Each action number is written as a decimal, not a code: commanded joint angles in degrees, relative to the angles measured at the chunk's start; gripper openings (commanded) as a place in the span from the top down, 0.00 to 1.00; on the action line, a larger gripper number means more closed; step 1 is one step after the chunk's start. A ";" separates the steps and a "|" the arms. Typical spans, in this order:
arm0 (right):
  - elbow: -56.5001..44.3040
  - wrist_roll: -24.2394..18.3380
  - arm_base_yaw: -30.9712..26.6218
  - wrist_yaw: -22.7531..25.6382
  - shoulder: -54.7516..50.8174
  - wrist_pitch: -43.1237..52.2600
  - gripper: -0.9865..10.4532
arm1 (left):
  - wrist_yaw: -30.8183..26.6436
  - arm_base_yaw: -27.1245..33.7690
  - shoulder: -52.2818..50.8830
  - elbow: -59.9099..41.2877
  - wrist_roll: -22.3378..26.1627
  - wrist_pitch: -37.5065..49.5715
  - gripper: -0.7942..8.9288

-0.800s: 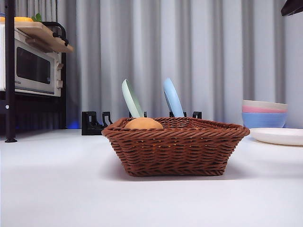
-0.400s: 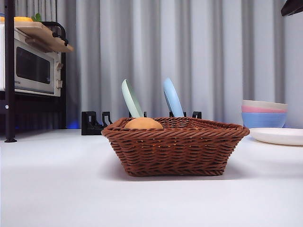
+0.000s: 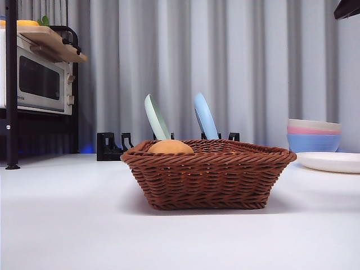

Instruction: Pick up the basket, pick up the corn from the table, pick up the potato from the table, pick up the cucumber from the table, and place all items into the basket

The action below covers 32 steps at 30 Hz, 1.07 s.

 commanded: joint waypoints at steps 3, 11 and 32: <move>-0.33 0.48 0.02 0.15 -0.04 0.33 0.91 | -0.20 0.24 -0.09 -0.94 -0.20 0.48 0.92; -1.73 -4.59 -1.70 1.55 -5.55 -0.09 0.91 | -0.22 0.24 -0.09 -0.94 -0.20 0.50 0.92; -38.58 -5.60 -20.94 -13.68 -37.05 9.84 0.91 | -0.20 0.24 -0.09 -0.94 -0.20 0.52 0.92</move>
